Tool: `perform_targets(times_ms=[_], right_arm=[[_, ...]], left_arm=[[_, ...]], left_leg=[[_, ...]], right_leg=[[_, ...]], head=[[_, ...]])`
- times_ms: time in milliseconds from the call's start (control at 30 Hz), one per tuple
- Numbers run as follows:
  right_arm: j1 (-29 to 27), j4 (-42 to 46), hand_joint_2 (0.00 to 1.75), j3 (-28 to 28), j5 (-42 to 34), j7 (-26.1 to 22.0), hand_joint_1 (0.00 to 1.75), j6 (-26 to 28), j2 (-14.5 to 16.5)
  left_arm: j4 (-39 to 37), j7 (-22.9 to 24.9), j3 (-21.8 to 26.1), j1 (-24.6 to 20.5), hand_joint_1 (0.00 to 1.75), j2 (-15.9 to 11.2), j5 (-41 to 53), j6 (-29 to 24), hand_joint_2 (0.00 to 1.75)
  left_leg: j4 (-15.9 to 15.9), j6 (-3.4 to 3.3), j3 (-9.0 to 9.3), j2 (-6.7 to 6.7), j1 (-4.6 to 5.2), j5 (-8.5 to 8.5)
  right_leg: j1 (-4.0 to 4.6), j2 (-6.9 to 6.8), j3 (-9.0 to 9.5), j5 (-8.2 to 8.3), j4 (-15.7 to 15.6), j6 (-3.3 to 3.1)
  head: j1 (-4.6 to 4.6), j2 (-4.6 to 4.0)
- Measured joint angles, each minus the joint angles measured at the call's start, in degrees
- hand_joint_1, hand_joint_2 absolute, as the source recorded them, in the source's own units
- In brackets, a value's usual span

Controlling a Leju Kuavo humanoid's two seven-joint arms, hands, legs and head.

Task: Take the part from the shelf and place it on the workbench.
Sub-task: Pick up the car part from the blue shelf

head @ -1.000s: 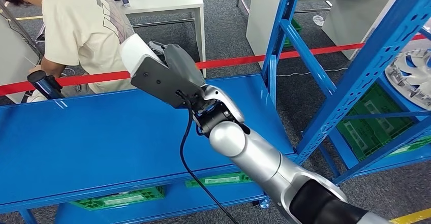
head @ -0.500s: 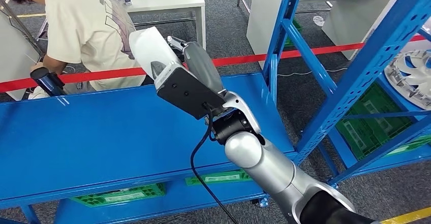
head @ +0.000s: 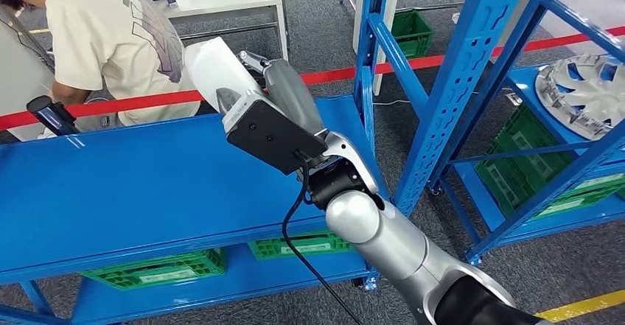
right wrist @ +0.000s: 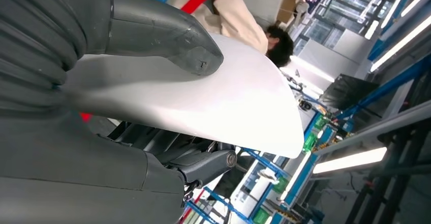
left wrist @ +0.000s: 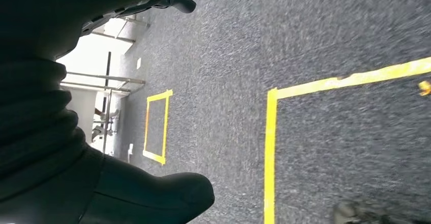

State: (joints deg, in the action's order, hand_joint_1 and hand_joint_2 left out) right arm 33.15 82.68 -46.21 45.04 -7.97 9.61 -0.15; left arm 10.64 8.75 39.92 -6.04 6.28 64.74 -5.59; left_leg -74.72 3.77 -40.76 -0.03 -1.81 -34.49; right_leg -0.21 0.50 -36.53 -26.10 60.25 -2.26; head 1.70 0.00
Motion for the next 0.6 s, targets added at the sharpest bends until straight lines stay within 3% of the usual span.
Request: perform_targets(times_ms=[33,100,167,200,233,300,367,433,467,500,533,600], right_arm=[[0.0,0.0,1.75,0.0,0.0,-0.1,1.75,0.0,0.0],[0.1,0.0,1.75,0.0,-0.1,-0.4,1.75,0.0,0.0],[0.3,0.0,1.75,0.0,-0.1,-0.5,1.75,0.0,0.0],[0.4,0.0,1.75,0.0,-0.1,-0.5,1.75,0.0,0.1],[0.5,-0.1,1.75,0.0,-0.1,-0.5,1.75,0.0,0.1],[0.8,-0.1,1.75,0.0,-0.2,-0.6,1.75,0.0,0.1],[1.1,-0.2,1.75,-0.1,-0.3,-0.6,1.75,-0.1,0.1],[1.5,-0.4,1.75,-0.2,-0.4,-0.6,1.75,-0.3,0.1],[1.5,-0.5,1.75,-0.3,-0.5,-0.6,1.75,-0.3,0.1],[1.5,-0.6,1.75,-0.3,-0.5,-0.5,1.75,-0.3,0.1],[1.5,-0.7,1.75,-0.4,-0.5,-0.5,1.75,-0.3,0.1],[1.8,-0.8,1.75,-0.5,-0.6,-0.5,1.75,-0.3,0.2]], left_arm=[[0.0,0.0,0.0,0.0,0.0,0.0,0.0,0.0,1.75],[0.0,-0.1,0.0,-0.1,0.0,-0.1,0.0,0.0,1.75],[0.1,-0.1,0.0,-0.3,0.0,-0.2,0.0,0.0,1.75],[0.1,-0.1,0.0,-0.4,0.0,-0.2,0.0,0.0,1.75],[0.1,-0.1,0.0,-0.4,0.0,-0.2,0.0,0.0,1.75],[0.1,0.0,0.0,-0.4,0.0,-0.1,0.0,0.0,1.75],[0.1,0.1,0.1,-0.5,0.0,-0.1,0.0,0.0,1.75],[0.2,0.2,0.1,-0.6,0.0,-0.1,-0.1,0.0,1.75],[0.2,0.2,0.1,-0.6,0.0,-0.1,-0.1,0.0,1.75],[0.2,0.2,0.1,-0.6,0.0,-0.1,-0.1,0.0,1.75],[0.2,0.3,0.1,-0.6,0.0,0.0,-0.1,0.0,1.75],[0.2,0.3,0.1,-0.7,0.0,0.0,-0.1,0.1,1.75]], left_leg=[[1.0,-0.56,1.5,-0.01,0.38,0.85],[8.0,-2.13,6.92,-0.04,1.27,2.72],[14.5,-2.89,11.08,-0.05,1.97,3.08],[15.9,-3.01,11.71,-0.05,2.21,2.94],[16.3,-2.99,11.65,-0.06,2.3,3.44],[17.0,-3.59,11.1,0.14,2.02,4.7],[17.6,-4.13,10.09,0.43,1.57,6.32],[17.5,-4.25,8.36,0.54,1.49,7.77],[17.3,-4.18,7.42,0.58,1.46,8.42],[17.2,-4.07,6.47,0.63,1.41,9.04],[17.0,-3.91,5.55,0.67,1.34,9.62],[16.4,-3.45,3.82,0.7,1.17,10.69]], right_leg=[[0.34,-0.01,-0.61,0.49,0.0,-0.11],[0.86,0.01,-1.63,1.45,0.0,-0.14],[1.06,-0.07,-2.1,2.38,0.0,0.16],[1.0,-0.14,-2.17,2.85,-0.2,0.44],[0.92,-0.21,-2.16,3.34,-0.4,0.76],[0.85,-0.19,-2.5,3.4,-0.4,1.42],[0.71,-0.14,-3.87,-0.45,2.9,2.17],[0.24,-0.21,-5.8,-6.06,10.2,2.95],[0.01,-0.24,-6.32,-7.44,13.5,3.24],[-0.16,-0.26,-6.08,-7.5,15.3,3.45],[-0.29,-0.27,-4.86,-6.47,15.2,3.6],[-0.46,-0.3,0.6,-4.24,8.9,3.69]], head=[[0.01,0.0],[0.03,0.0],[0.09,0.0],[0.08,0.0],[0.07,0.0],[-0.03,0.0],[0.08,0.0],[0.21,0.0],[0.21,0.0],[0.21,0.0],[0.22,0.0],[0.22,0.0]])
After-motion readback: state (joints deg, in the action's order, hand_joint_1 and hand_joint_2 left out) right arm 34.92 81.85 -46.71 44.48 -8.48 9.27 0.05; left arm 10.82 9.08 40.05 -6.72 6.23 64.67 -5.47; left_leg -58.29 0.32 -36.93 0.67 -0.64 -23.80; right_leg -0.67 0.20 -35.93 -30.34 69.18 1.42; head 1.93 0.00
